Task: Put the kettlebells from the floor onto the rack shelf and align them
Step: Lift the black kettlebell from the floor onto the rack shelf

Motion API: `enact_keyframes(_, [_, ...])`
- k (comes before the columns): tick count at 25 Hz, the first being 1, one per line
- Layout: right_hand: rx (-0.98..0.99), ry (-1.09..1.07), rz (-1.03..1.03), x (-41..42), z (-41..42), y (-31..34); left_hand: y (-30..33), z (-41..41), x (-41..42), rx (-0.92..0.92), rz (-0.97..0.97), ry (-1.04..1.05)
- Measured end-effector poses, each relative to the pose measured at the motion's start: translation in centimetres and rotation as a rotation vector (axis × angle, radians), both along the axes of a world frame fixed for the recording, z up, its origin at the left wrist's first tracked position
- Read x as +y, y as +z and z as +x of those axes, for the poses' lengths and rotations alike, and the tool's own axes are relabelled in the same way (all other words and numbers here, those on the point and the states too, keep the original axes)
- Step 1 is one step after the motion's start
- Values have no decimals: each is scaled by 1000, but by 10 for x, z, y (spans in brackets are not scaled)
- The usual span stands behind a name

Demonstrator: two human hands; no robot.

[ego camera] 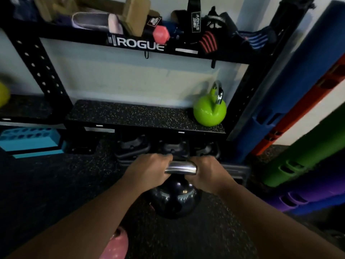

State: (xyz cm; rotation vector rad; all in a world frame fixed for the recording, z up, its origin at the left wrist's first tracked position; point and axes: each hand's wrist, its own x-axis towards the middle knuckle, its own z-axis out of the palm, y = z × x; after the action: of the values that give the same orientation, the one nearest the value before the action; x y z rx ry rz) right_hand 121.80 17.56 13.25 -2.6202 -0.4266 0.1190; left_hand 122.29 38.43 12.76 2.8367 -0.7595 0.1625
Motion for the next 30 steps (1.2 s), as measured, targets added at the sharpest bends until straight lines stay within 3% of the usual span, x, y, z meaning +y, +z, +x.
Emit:
enact_keyframes(11, [-99,-10,89,-7,294,-45,-19,282,-15,41,62,133])
enact_keyframes(18, [-204,-66,78,-16,427,-71,-44,413,-41,-16,33,202])
enact_keyframes(30, [-102,-2,97,-24,479,-78,-64,460,-45,-68,-32,288])
